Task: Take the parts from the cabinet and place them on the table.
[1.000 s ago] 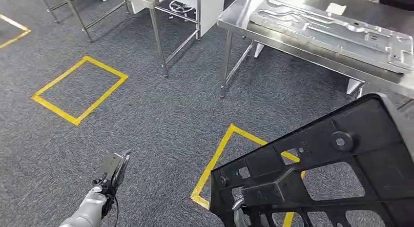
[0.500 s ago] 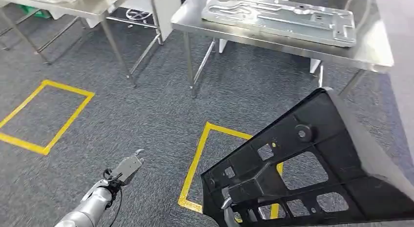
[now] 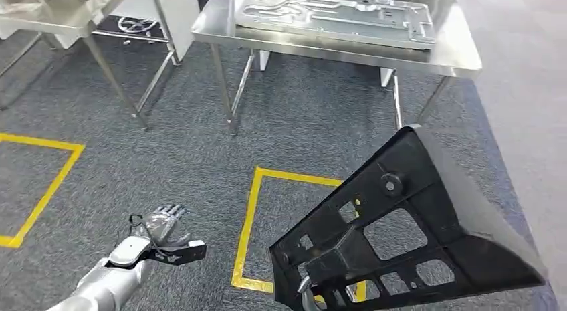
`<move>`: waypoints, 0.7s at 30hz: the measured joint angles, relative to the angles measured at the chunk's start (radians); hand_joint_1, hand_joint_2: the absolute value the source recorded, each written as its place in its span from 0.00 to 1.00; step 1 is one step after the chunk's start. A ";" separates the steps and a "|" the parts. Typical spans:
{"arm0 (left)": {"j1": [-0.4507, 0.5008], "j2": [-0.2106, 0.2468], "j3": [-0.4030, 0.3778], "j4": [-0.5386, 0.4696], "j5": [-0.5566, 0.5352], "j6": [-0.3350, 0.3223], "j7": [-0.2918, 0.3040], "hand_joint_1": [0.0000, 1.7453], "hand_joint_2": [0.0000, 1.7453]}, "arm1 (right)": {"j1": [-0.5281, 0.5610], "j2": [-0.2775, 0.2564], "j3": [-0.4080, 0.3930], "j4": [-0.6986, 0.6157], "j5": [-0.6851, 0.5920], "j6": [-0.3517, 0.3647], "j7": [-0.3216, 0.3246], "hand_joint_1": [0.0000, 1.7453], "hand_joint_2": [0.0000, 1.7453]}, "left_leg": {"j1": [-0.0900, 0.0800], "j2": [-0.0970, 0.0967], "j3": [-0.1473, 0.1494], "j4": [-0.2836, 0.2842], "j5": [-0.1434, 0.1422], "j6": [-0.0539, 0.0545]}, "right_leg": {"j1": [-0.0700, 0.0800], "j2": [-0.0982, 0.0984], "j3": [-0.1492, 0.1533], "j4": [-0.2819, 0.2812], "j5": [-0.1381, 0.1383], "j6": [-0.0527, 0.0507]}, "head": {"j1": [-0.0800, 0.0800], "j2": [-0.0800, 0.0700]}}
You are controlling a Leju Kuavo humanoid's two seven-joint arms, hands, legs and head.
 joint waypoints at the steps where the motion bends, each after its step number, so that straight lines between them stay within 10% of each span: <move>1: -0.002 0.002 -0.012 0.000 0.128 -0.039 -0.052 0.00 0.00 | 0.003 0.000 0.000 0.000 0.000 -0.008 0.001 1.00 1.00 | -0.002 0.009 0.004 0.000 -0.002 -0.002 | 0.002 -0.012 0.046 -0.085 0.043 -0.007 | 0.000 0.000; 3: -0.003 -0.008 0.055 0.000 0.446 -0.200 -0.155 0.00 0.00 | 0.006 -0.001 0.000 -0.002 0.000 -0.012 0.005 1.00 1.00 | -0.005 0.026 0.015 -0.001 -0.010 -0.008 | 0.021 -0.097 0.124 -0.224 0.069 -0.028 | 0.000 0.000; 7: 0.017 -0.020 0.331 0.016 0.861 -0.490 -0.179 0.00 0.00 | 0.006 -0.002 -0.001 -0.002 0.001 -0.003 0.010 1.00 1.00 | -0.009 0.079 0.032 -0.012 -0.019 -0.030 | 0.029 -0.039 0.121 -0.235 0.076 -0.043 | 0.000 0.000; 10: 0.057 -0.021 0.523 0.042 1.023 -0.538 -0.178 0.00 0.00 | 0.000 -0.002 -0.001 0.000 -0.004 0.000 0.006 1.00 1.00 | -0.001 -0.043 0.002 0.076 -0.082 -0.041 | 0.009 0.000 0.140 -0.258 0.086 -0.058 | -0.006 0.000; 13: 0.131 -0.019 0.675 0.063 1.066 -0.518 -0.202 0.00 0.00 | 0.016 -0.002 -0.002 -0.006 -0.006 -0.022 0.006 1.00 1.00 | 0.001 -0.058 -0.113 0.286 -0.158 -0.050 | 0.008 0.051 0.141 -0.255 0.083 -0.061 | -0.017 0.000; 15: 0.163 -0.022 0.737 0.074 1.066 -0.501 -0.217 0.00 0.00 | 0.035 -0.002 -0.003 -0.024 -0.007 -0.039 0.009 1.00 1.00 | 0.004 -0.060 -0.110 0.242 -0.100 -0.052 | 0.007 0.081 0.141 -0.248 0.079 -0.056 | -0.017 0.000; 17: 0.181 -0.026 0.783 0.078 1.070 -0.493 -0.238 0.00 0.00 | 0.053 -0.002 -0.004 -0.051 -0.007 -0.051 0.011 1.00 1.00 | 0.010 -0.085 -0.035 0.066 0.000 -0.055 | 0.003 0.106 0.141 -0.233 0.069 -0.046 | -0.018 0.000; 18: 0.187 -0.029 0.805 0.081 1.075 -0.490 -0.242 0.00 0.00 | 0.058 -0.002 -0.005 -0.063 -0.007 -0.055 0.011 1.00 1.00 | 0.017 -0.135 -0.015 0.025 -0.006 -0.056 | 0.002 0.114 0.136 -0.224 0.063 -0.040 | -0.017 0.000; 21: 0.198 -0.036 0.845 0.088 1.078 -0.486 -0.246 0.00 0.00 | 0.072 -0.002 -0.007 -0.086 -0.008 -0.057 0.011 1.00 1.00 | 0.005 -0.114 -0.013 0.024 -0.002 -0.028 | 0.007 0.137 0.126 -0.222 0.063 -0.026 | -0.021 0.000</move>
